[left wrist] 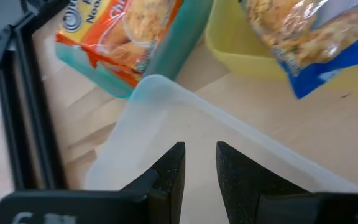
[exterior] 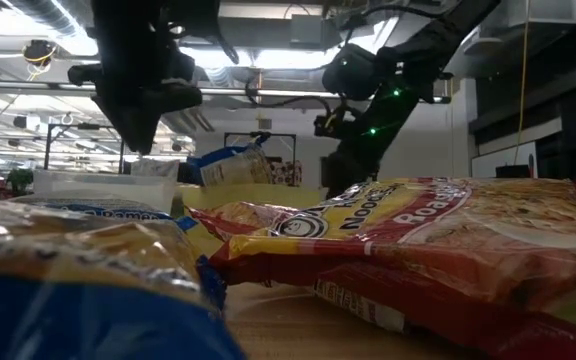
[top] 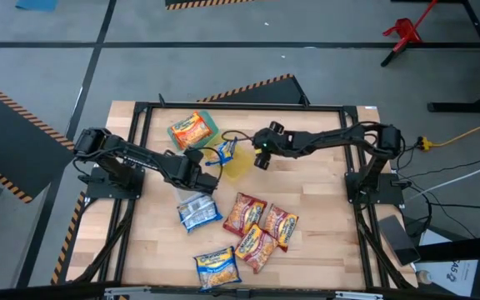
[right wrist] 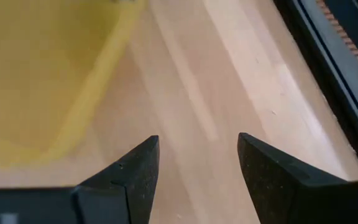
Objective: Sort Maruchan noodles
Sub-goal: Put the bottom blue noodle pack into the yellow bin
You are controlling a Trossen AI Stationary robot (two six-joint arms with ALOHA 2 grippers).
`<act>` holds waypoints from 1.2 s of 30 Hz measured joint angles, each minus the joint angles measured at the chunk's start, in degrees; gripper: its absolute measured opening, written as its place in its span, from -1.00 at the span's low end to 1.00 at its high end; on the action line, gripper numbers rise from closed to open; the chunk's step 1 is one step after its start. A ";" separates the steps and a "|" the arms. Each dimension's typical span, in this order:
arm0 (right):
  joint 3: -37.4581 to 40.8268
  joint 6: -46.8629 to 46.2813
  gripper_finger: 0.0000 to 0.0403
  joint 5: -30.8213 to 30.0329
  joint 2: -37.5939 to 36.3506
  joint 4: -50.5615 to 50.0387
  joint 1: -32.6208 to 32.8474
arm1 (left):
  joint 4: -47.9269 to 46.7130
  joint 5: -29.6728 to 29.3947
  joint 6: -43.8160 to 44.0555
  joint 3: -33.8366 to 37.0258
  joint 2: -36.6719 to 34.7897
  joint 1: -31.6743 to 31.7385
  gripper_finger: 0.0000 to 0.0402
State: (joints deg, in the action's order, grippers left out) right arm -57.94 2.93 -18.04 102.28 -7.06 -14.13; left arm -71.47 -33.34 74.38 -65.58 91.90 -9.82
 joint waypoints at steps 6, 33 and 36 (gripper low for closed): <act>0.40 -1.41 0.03 3.56 0.00 1.82 1.31 | 12.44 1.73 -4.08 5.16 0.02 0.25 -0.58; 0.40 -1.19 0.03 8.22 -0.02 6.17 2.64 | 52.33 5.96 -25.97 6.94 0.04 -1.92 -0.58; 0.40 -1.17 0.03 8.24 -0.02 6.13 2.62 | 42.13 -2.90 -21.82 3.06 -2.05 -3.61 -0.59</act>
State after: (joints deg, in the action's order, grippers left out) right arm -57.54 1.76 -9.80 102.26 -0.94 -11.51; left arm -29.35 -36.24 52.56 -62.52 89.85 -13.43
